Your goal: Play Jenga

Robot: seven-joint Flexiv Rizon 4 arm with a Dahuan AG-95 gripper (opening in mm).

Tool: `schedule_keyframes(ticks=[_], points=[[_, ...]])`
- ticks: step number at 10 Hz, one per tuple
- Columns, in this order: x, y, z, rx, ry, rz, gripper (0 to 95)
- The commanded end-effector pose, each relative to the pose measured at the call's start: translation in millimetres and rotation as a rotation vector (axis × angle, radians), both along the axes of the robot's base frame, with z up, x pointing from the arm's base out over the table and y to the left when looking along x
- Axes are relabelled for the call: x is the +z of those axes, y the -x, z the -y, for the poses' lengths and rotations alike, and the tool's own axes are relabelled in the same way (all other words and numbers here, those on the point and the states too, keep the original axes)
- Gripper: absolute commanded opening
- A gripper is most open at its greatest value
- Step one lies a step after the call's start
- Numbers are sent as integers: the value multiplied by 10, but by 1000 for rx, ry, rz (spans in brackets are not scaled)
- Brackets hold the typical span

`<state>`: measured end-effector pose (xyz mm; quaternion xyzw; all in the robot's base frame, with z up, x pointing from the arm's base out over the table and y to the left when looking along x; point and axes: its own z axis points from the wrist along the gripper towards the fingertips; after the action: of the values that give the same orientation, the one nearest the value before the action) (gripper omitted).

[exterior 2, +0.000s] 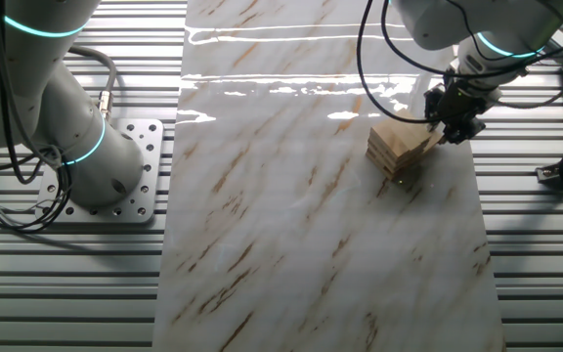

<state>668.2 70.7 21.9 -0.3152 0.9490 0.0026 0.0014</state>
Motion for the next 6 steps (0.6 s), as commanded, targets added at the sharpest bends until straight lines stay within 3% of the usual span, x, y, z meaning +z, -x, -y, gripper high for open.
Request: schedule_keyframes(ticks=[1,6], points=[[-1,3,-3,4,1,1,0],[0,-21,-35,2,2,0,0]])
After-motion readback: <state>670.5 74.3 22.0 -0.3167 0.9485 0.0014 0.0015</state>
